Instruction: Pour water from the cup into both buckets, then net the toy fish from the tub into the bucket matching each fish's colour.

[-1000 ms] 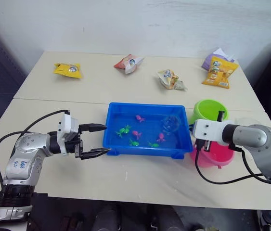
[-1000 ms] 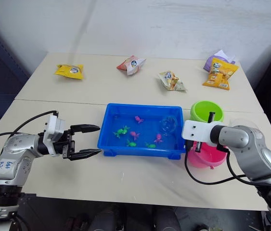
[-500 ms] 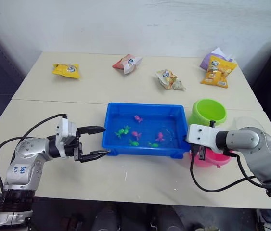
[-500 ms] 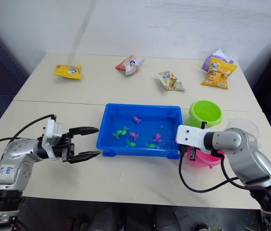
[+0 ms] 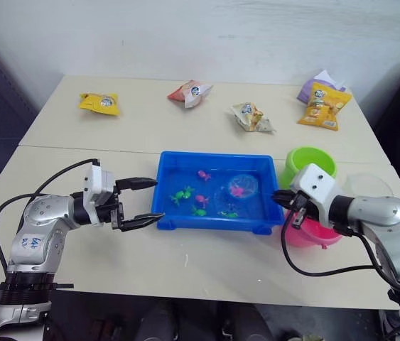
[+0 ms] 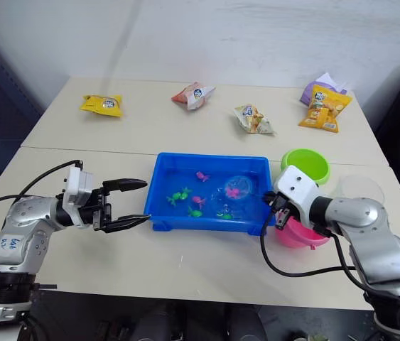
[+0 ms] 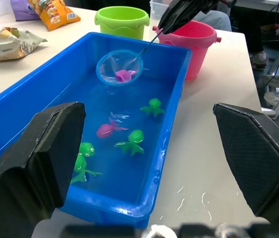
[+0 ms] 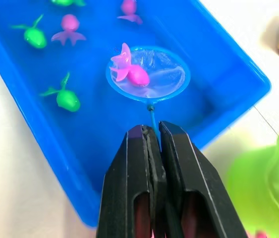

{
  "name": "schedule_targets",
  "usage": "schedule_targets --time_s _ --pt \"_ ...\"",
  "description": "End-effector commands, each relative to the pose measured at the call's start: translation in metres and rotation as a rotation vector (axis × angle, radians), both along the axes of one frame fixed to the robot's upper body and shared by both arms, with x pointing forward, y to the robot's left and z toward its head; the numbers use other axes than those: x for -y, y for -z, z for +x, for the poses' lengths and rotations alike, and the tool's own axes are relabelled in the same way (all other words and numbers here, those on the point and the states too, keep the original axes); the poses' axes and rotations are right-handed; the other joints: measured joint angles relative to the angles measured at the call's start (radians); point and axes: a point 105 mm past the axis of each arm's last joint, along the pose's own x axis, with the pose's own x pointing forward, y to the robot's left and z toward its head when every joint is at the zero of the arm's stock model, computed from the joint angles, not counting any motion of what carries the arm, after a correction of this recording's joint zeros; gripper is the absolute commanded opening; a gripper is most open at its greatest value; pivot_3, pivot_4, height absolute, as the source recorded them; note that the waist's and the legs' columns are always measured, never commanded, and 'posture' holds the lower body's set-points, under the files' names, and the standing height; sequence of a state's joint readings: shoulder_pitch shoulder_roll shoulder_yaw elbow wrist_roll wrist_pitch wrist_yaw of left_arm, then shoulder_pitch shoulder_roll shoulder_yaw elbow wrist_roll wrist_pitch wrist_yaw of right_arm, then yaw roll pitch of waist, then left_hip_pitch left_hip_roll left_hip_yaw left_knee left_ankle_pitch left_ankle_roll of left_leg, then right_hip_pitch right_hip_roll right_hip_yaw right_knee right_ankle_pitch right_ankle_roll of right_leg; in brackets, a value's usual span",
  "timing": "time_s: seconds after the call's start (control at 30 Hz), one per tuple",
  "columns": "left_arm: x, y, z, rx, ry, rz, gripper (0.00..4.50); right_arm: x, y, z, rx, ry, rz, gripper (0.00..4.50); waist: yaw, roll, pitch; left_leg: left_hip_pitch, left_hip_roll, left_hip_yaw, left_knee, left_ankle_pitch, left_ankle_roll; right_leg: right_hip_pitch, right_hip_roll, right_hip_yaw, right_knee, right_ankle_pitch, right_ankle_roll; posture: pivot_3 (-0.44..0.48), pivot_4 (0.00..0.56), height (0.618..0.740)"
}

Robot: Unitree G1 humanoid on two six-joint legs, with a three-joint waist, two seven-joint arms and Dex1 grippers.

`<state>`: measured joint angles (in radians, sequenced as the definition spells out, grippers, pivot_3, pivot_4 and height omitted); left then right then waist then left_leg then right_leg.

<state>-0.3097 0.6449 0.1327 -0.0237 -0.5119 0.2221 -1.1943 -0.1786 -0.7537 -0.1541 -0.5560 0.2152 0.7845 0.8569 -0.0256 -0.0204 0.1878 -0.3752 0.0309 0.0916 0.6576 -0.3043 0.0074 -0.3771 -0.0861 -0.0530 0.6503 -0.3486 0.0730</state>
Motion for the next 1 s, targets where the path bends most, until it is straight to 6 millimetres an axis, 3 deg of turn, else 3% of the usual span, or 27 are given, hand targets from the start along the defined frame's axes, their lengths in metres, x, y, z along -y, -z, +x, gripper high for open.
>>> schedule_targets --time_s 0.03,0.23,0.5,0.67,0.83,1.0 --pt "0.012 -0.014 -0.001 0.008 0.066 -0.031 4.46 0.003 -0.026 -0.02 0.091 -0.019 0.091 0.0 0.001 0.0 0.0 0.0 0.0 0.0 -0.001 0.0 0.0 0.0 0.0 0.0 0.0 0.0 0.0 0.0 0.15 0.738" --pt "0.038 -0.019 0.001 -0.028 0.194 -0.047 4.46 0.033 -0.034 -0.048 0.267 0.048 0.063 0.0 0.007 0.0 0.0 0.0 -0.001 0.0 -0.003 0.001 0.0 0.001 0.001 0.0 -0.003 0.001 0.001 0.0 0.15 0.738" --pt "0.063 -0.025 0.003 -0.031 0.329 -0.061 4.46 0.074 -0.027 -0.086 0.401 0.198 -0.045 0.0 0.015 0.0 0.0 0.003 0.0 0.003 -0.005 0.002 -0.002 0.002 0.005 0.003 -0.004 0.001 0.002 0.0 0.15 0.738" --pt "0.075 -0.027 0.002 -0.029 0.376 -0.073 4.46 0.098 -0.021 -0.099 0.494 0.287 -0.219 0.0 0.016 0.0 0.0 0.005 0.0 0.003 -0.006 0.002 -0.003 0.002 0.006 0.004 -0.004 0.001 0.002 0.0 0.15 0.738" --pt "0.077 -0.026 0.002 -0.029 0.382 -0.077 4.46 0.106 -0.008 -0.103 0.521 0.245 -0.396 0.0 0.018 0.0 0.0 0.005 0.0 0.004 -0.006 0.003 -0.003 0.002 0.006 0.005 -0.004 0.001 0.002 0.0 0.15 0.738" --pt "0.077 -0.02 0.001 -0.037 0.368 -0.091 4.46 0.111 -0.003 -0.111 0.669 0.12 -0.721 0.0 0.021 0.0 0.0 0.005 0.0 0.004 -0.006 0.003 -0.004 0.002 0.006 0.005 -0.004 0.001 0.002 0.0 0.15 0.738"
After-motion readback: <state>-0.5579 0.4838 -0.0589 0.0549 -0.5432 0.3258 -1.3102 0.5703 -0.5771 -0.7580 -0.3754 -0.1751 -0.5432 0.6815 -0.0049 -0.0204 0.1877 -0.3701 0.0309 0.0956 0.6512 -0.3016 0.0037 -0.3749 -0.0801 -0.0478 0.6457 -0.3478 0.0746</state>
